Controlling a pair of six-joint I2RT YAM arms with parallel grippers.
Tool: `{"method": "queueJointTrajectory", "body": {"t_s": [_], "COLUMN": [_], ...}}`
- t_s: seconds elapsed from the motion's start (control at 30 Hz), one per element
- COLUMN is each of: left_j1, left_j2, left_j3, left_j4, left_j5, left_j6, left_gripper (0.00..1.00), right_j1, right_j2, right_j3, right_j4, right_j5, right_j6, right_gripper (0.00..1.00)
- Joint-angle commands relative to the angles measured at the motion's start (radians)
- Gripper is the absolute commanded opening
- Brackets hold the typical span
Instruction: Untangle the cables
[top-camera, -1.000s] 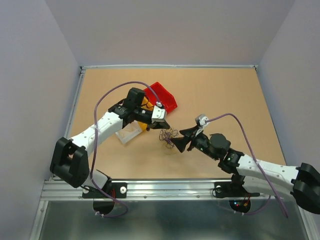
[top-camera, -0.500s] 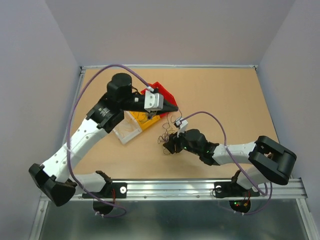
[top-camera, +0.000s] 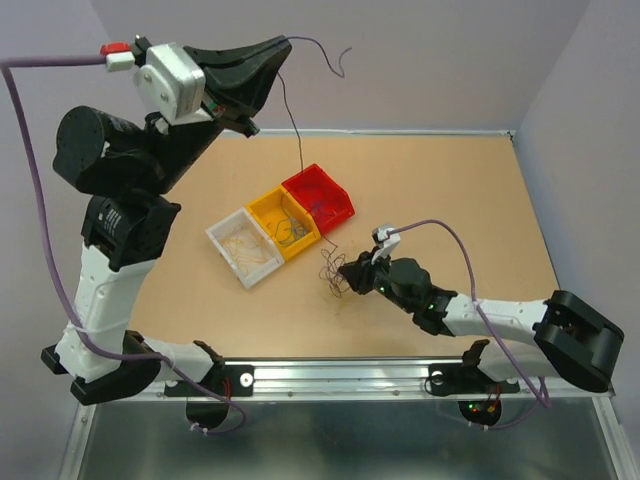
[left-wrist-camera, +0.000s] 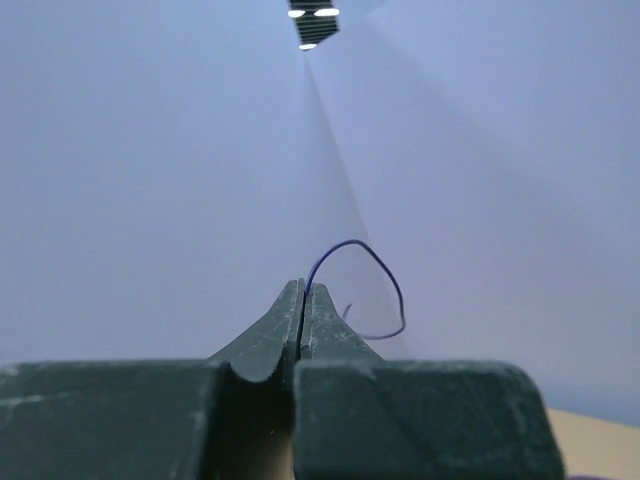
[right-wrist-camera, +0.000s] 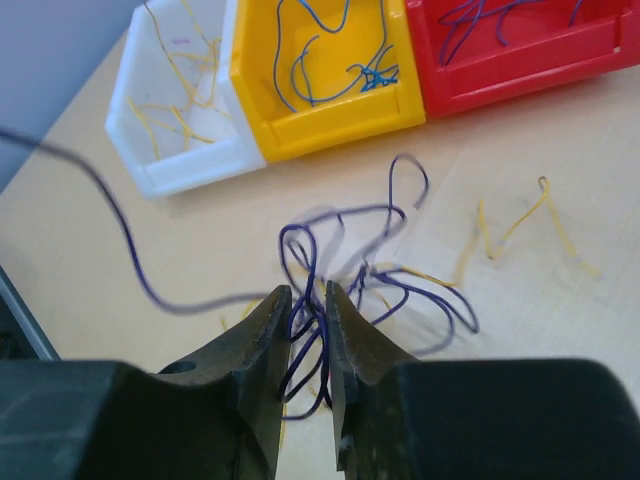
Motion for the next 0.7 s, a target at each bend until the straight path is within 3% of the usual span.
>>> {"method": "queueJointTrajectory", "body": {"t_s": [0.0, 0.07, 0.2, 0.23, 0.33, 0.43, 0.57, 0.67], "left_j1": [0.0, 0.047, 0.086, 0.087, 0.092, 0.1, 0.165, 0.236], "left_j2": [0.121, 0.161, 0.195, 0.189, 0.143, 0.127, 0.118, 0.072], "left_j3": [0.055, 0.111, 0.204, 0.199, 0.136, 0.109, 0.072, -0.034], "left_j4": [0.003, 0.026, 0.025, 0.045, 0.115, 0.137, 0.183, 0.218], "left_j5": [-0.262, -0.436, -0.427, -0.431, -0.496, -0.673, -0.807, -0.743], "left_j6": [-0.022, -0.107, -0.149, -0.144, -0.109, -0.069, -0.057, -0.1], "left_gripper": [0.0, 0.0, 0.0, 0.0, 0.0, 0.0, 0.0, 0.0], "right_j1": [-0.002, -0.004, -0.004, -0.002, -0.002, -0.002, -0.002, -0.004], "right_j2": [-0.052, -0.045, -0.005, -0.003, -0.025, -0.103, -0.238, -0.361], "right_j3": [-0.043, -0.049, -0.032, -0.026, -0.037, -0.06, -0.112, -0.144], "right_j4": [0.053, 0.053, 0.051, 0.049, 0.045, 0.027, -0.007, -0.016], "right_j5": [0.069, 0.081, 0.077, 0.071, 0.103, 0.178, 0.282, 0.322], "right_j6": [0.021, 0.03, 0.038, 0.038, 0.045, 0.052, 0.068, 0.062], "right_gripper": [0.24, 0.24, 0.19, 0.12, 0.05, 0.03, 0.02, 0.02]}}
